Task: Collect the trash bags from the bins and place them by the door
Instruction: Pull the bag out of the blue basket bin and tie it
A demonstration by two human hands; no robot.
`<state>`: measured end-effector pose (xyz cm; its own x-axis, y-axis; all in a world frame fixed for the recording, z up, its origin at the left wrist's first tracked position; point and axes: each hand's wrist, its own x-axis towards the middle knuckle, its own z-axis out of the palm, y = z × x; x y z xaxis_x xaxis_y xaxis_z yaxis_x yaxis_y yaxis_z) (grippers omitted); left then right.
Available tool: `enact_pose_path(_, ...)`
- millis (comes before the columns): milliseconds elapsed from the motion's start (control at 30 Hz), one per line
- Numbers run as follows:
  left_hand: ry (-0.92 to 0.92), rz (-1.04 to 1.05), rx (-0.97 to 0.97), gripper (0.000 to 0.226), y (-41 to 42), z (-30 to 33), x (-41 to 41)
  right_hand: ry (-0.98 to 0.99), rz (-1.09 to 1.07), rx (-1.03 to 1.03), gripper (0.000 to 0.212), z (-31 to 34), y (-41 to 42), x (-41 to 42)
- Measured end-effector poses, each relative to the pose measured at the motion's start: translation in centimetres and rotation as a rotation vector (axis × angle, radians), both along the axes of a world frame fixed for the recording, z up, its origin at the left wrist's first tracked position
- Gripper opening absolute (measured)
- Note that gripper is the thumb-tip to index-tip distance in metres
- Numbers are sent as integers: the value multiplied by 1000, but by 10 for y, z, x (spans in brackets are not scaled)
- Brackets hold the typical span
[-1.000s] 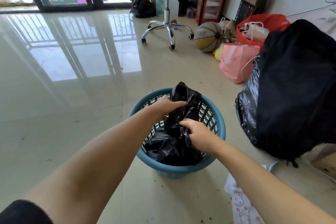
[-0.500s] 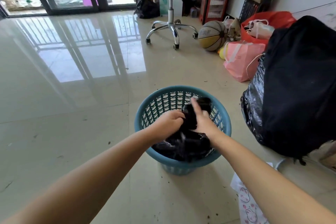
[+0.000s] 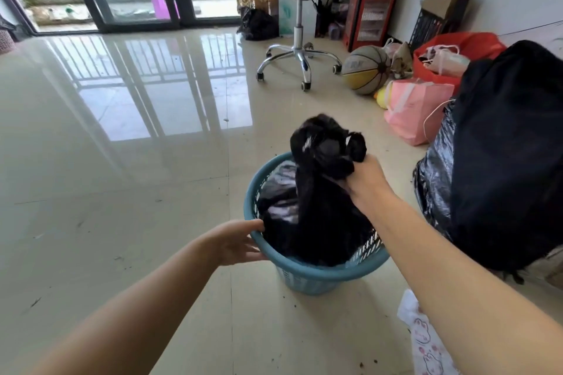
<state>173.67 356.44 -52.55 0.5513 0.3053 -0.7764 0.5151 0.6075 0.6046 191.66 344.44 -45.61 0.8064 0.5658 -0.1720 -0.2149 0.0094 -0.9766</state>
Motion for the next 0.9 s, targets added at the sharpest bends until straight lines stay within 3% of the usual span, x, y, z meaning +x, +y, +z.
enact_pose_path(100, -20, 94, -10, 22, -1, 3, 7, 37, -66, 247, 36, 38, 3, -2)
enact_pose_path(200, 14, 200, -24, 26, 4, 4, 12, 35, -134, 462, 38, 73, -5, -4)
enact_pose_path(367, -20, 465, 54, 36, 13, 0, 30, -18, -240, 591, 37, 114, -31, -5)
enact_pose_path(500, -118, 696, -24, 27, 18, 3, 47, -148, -294, 464, 24, 114, -48, 7)
enact_pose_path(600, -176, 867, -134, 44, 28, -2, 55, -269, -242, 309, 22, 99, -58, 15)
enact_pose_path(667, -198, 927, -166, 48, 32, -3, 57, -246, -224, 214, 24, 78, -60, 18)
enact_pose_path(733, -208, 915, -158, 47, 33, -3, 59, -191, -200, 87, 30, 46, -59, 19)
enact_pose_path(900, -235, 783, -82, 45, 32, -3, 51, -95, -73, -274, 14, -33, -57, 19)
